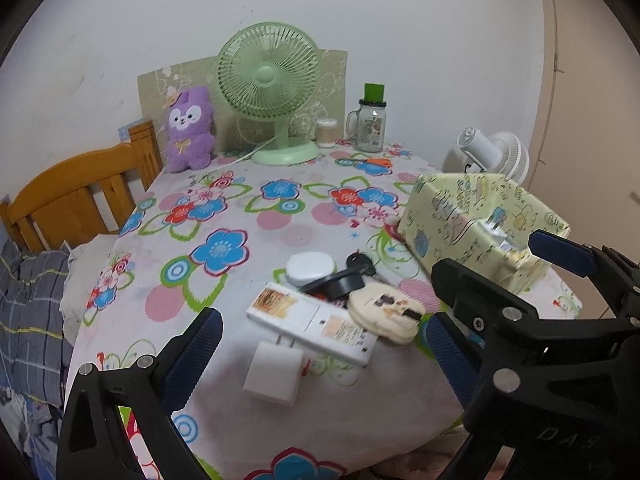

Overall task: Organize rigid objects
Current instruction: 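Grasp the white square block with the left gripper while the right approaches the beige round case, then lift the white block with the left gripper while the right lifts the beige round case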

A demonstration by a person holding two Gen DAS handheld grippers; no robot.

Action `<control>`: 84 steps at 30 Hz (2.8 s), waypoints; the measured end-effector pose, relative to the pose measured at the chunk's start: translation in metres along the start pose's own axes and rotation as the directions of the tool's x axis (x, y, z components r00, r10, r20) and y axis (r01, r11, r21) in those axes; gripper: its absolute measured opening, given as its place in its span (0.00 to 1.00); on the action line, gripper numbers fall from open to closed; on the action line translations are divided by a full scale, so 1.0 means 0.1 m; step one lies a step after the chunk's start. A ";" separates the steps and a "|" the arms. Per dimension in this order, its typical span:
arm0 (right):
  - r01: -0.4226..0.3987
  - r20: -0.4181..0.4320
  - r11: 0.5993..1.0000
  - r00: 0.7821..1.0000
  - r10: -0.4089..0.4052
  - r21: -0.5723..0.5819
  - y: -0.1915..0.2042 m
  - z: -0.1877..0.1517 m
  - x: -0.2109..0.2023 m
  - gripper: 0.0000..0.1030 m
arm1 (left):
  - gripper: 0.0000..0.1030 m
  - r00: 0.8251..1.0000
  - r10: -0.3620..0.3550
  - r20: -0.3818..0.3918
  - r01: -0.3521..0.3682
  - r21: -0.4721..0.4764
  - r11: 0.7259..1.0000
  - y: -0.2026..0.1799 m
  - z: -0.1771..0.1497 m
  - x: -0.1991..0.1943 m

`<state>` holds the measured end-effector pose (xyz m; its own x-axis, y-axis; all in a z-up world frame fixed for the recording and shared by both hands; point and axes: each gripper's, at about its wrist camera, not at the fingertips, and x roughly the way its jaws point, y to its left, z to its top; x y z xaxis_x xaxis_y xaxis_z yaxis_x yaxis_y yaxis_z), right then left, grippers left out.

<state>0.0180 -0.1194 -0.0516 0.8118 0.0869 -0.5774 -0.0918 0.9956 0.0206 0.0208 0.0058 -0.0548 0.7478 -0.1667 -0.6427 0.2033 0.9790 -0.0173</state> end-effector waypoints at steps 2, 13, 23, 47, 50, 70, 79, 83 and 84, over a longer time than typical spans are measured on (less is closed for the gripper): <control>-0.005 -0.001 1.000 1.000 0.005 -0.011 0.04 -0.05 0.04 0.97 | 1.00 1.000 0.013 -0.006 -0.013 -0.007 1.000 0.04 -0.06 0.04; -0.027 -0.063 0.999 0.998 0.024 -0.041 0.24 -0.29 0.36 0.93 | 1.00 0.996 0.017 -0.084 -0.019 -0.024 1.000 0.22 -0.31 0.31; 0.000 -0.113 1.000 0.994 -0.003 -0.027 0.25 -0.38 0.58 0.91 | 1.00 0.993 0.017 -0.115 -0.019 -0.023 1.000 0.27 -0.38 0.49; 0.047 -0.221 0.994 0.975 -0.025 0.096 0.15 -0.40 1.10 0.90 | 0.39 0.981 0.009 -0.194 -0.019 -0.052 0.998 0.34 -0.34 0.83; 0.053 -0.220 0.992 0.975 -0.028 0.112 0.13 -0.39 1.13 0.90 | 0.39 0.980 0.011 -0.197 -0.021 -0.049 0.999 0.34 -0.32 0.85; 0.023 -0.171 0.997 0.985 -0.009 0.077 0.21 -0.29 1.15 0.50 | 0.39 0.981 0.013 -0.194 -0.023 -0.051 0.998 0.30 -0.27 0.87; 0.027 -0.202 0.995 0.979 -0.007 0.097 0.12 -0.35 1.13 0.71 | 0.39 0.981 0.006 -0.196 -0.013 -0.038 0.999 0.22 -0.27 0.84; 0.046 -0.216 0.987 0.976 -0.013 0.151 0.03 -0.36 1.19 0.86 | 0.39 0.978 0.007 -0.209 -0.015 -0.040 0.999 0.24 -0.27 0.88; 0.039 -0.224 0.982 0.975 0.003 0.183 -0.01 -0.37 1.22 0.90 | 0.39 0.977 0.009 -0.211 -0.017 -0.039 0.999 0.25 -0.27 0.89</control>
<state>0.0956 -0.1115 -0.1518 0.6617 0.0793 -0.7456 0.0472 0.9880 0.1470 0.0752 0.0186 -0.1329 0.5990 -0.1296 -0.7902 0.1657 0.9855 -0.0360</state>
